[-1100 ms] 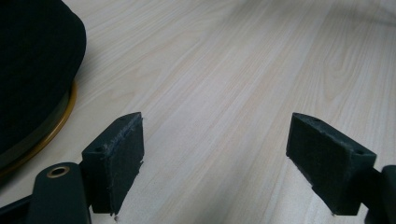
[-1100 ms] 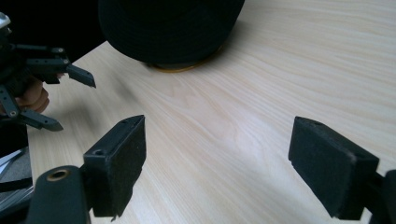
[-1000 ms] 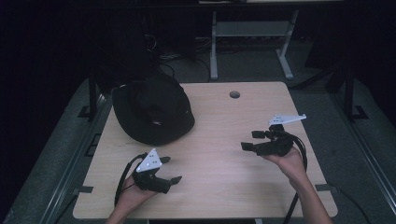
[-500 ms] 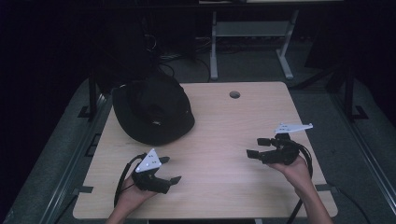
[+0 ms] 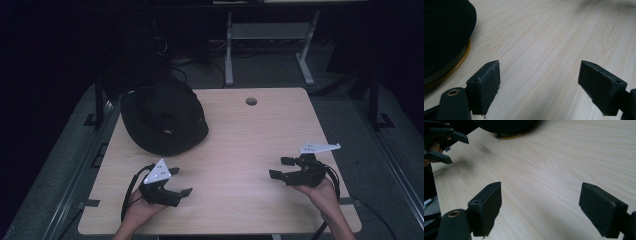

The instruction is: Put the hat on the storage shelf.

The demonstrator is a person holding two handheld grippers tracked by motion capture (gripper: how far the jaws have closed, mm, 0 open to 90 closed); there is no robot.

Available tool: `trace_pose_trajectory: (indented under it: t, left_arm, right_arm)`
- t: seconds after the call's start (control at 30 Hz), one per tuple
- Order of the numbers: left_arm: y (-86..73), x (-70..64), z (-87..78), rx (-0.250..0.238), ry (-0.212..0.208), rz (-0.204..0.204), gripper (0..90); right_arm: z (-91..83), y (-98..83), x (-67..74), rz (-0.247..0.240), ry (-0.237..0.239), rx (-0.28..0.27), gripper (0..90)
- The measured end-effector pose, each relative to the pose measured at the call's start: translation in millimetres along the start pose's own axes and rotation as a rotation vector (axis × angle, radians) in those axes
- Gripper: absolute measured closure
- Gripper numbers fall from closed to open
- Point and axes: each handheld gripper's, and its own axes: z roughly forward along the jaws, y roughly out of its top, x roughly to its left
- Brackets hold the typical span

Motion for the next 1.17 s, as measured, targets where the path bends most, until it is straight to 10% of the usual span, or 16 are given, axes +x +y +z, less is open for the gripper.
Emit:
trace_pose_trajectory:
  t: [0.77,1.17]
  left_arm:
    - [-2.4,3.8,-1.0,0.002,0.001,-0.036,16.9]
    - [-4.1,6.1,-0.9,0.001,0.003,-0.070,16.9]
  right_arm:
    - [-17.2,-47.1,0.7,0.008,-0.055,-0.034,17.6]
    - [-27.4,-75.1,22.8,-0.035,-0.073,-0.090,17.4]
